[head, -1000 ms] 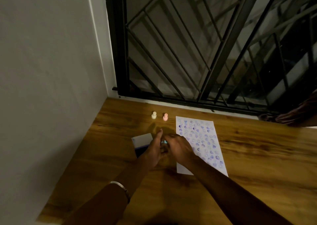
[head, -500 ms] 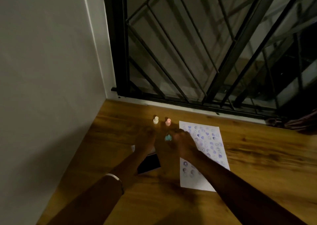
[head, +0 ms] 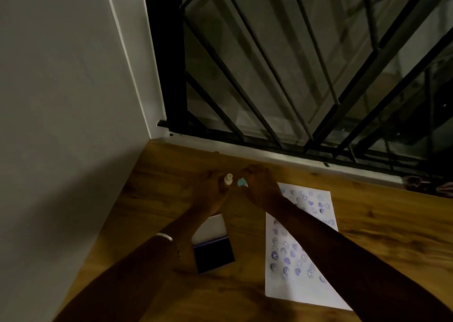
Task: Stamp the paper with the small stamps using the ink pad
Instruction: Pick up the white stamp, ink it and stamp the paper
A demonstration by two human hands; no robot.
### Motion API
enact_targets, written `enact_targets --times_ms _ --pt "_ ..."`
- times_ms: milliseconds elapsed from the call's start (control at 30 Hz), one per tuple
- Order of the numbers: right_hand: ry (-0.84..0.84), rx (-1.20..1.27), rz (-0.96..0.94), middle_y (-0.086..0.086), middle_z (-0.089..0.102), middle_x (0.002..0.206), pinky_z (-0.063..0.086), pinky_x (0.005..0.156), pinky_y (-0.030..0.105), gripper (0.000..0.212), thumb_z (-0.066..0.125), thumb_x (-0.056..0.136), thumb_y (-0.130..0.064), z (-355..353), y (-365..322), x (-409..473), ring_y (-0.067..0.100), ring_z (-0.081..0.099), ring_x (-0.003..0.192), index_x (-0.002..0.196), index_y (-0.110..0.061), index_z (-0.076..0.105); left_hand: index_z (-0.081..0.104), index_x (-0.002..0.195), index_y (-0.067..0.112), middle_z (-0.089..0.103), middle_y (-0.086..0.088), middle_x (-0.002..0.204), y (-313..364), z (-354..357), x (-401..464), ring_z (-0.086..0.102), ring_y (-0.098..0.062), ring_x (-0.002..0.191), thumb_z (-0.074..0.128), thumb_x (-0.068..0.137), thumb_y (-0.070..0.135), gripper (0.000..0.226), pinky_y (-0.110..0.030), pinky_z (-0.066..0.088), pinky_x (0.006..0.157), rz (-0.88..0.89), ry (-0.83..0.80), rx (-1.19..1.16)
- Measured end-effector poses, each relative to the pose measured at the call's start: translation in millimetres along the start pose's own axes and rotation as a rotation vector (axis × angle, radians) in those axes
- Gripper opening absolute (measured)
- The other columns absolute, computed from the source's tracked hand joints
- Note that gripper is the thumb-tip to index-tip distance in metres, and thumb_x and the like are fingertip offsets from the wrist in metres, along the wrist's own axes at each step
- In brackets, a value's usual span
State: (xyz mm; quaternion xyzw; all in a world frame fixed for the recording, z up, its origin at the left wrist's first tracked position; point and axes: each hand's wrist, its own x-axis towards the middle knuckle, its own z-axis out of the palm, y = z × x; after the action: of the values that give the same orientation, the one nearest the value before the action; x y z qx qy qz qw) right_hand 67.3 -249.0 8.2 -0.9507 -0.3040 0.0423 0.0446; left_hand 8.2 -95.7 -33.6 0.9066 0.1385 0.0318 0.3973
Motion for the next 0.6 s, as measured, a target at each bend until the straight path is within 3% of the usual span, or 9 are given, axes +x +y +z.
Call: enact_targets --times_ms 100,233,433,500,600 --pt "-0.068 -0.039 0.007 0.009 0.050 0.137 0.030 0.111 0.043 0.041 0.060 0.089 -0.027 3 2 14 0.029 0.040 0.130 0.128 -0.016 0.053 0.058 0.119 0.013 0.054 -0.014 0.125 0 7 12 0.051 -0.030 0.115 0.071 0.079 0.033 0.046 -0.045 0.047 0.095 0.023 -0.009 0.022" --pt "-0.122 -0.064 0.013 0.010 0.048 0.141 0.030 0.113 0.044 0.042 0.058 0.091 -0.028 8 6 26 0.030 0.039 0.133 0.130 -0.016 0.051 0.064 0.104 0.010 0.058 -0.015 0.116 -1 16 23 0.050 -0.031 0.113 0.073 0.075 0.031 0.036 -0.041 0.045 0.094 0.088 0.014 0.050" --pt "-0.126 0.063 0.032 0.011 0.046 0.144 0.025 0.111 0.044 0.050 0.059 0.090 -0.036 15 8 24 0.032 0.037 0.134 0.134 -0.014 0.048 0.064 0.100 0.010 0.059 -0.013 0.113 -5 18 27 0.052 -0.028 0.106 0.070 0.079 0.032 0.031 -0.037 0.045 0.086 0.074 0.031 0.049" --pt "-0.023 0.118 0.014 0.011 0.051 0.138 0.026 0.108 0.044 0.050 0.063 0.087 -0.040 13 7 18 0.032 0.041 0.131 0.129 -0.014 0.053 0.063 0.092 0.010 0.062 -0.009 0.100 -3 14 23 0.058 -0.025 0.094 0.071 0.079 0.026 0.022 -0.029 0.045 0.072 0.070 0.049 -0.032" --pt "0.110 0.211 -0.033 0.013 0.057 0.131 0.031 0.105 0.047 0.043 0.063 0.090 -0.034 7 -2 5 0.032 0.047 0.125 0.126 -0.012 0.057 0.061 0.083 0.016 0.060 0.005 0.078 -1 7 11 0.057 -0.012 0.069 0.068 0.082 0.028 0.014 -0.011 0.029 0.052 0.063 0.088 -0.132"
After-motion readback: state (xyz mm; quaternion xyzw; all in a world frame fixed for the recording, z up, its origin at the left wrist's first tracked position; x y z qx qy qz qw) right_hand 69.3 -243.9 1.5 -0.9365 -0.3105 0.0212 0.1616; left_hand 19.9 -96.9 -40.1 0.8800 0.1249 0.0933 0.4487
